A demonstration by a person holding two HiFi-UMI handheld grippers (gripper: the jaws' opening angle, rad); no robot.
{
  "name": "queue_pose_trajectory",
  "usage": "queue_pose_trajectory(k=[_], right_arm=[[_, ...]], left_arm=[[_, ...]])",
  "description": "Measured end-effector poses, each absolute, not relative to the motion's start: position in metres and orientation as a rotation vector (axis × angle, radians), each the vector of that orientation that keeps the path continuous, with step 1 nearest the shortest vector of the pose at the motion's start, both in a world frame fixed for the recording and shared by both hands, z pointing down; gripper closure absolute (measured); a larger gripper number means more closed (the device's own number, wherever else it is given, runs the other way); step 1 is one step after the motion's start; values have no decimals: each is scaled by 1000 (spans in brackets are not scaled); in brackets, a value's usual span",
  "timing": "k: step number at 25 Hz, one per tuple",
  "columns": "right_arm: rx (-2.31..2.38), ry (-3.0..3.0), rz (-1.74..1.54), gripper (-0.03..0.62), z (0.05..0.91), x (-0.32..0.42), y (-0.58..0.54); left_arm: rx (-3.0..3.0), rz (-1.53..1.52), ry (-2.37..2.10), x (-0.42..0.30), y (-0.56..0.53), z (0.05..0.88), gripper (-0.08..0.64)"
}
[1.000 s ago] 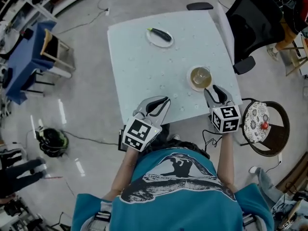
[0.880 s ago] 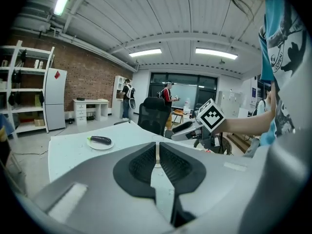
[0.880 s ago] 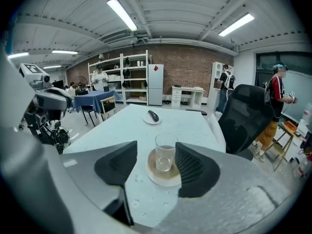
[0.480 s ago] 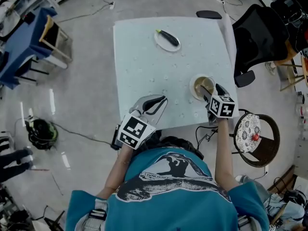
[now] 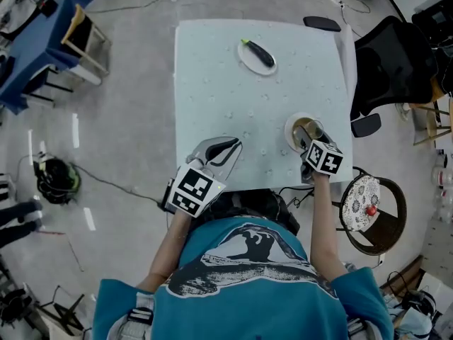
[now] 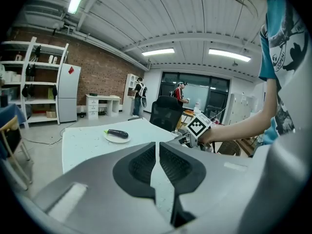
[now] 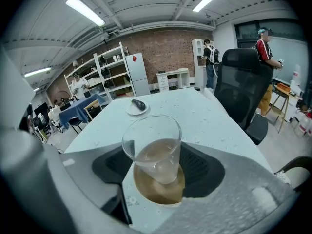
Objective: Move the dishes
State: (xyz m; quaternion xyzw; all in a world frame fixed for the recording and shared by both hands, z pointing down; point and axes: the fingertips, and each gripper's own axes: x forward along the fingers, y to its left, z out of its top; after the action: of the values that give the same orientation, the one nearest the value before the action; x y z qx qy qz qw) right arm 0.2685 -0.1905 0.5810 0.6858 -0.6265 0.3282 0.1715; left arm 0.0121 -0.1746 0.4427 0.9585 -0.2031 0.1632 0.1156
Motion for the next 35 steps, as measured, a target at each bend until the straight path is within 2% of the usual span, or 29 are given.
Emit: queue_pose_trajectory(k=[11,28,35], right_arm=[[1788,-1935,777,308,591,264,-187],[1651,-2015,729,313,598,264,-189],[1688,-2017,672,312,569,280,-192]], left_arm=[[2693,532,-872,13,-180,451,525],[2564,561,-1049,2,-165,451,525],[2543,543,-1101,-6,-166,451,525]])
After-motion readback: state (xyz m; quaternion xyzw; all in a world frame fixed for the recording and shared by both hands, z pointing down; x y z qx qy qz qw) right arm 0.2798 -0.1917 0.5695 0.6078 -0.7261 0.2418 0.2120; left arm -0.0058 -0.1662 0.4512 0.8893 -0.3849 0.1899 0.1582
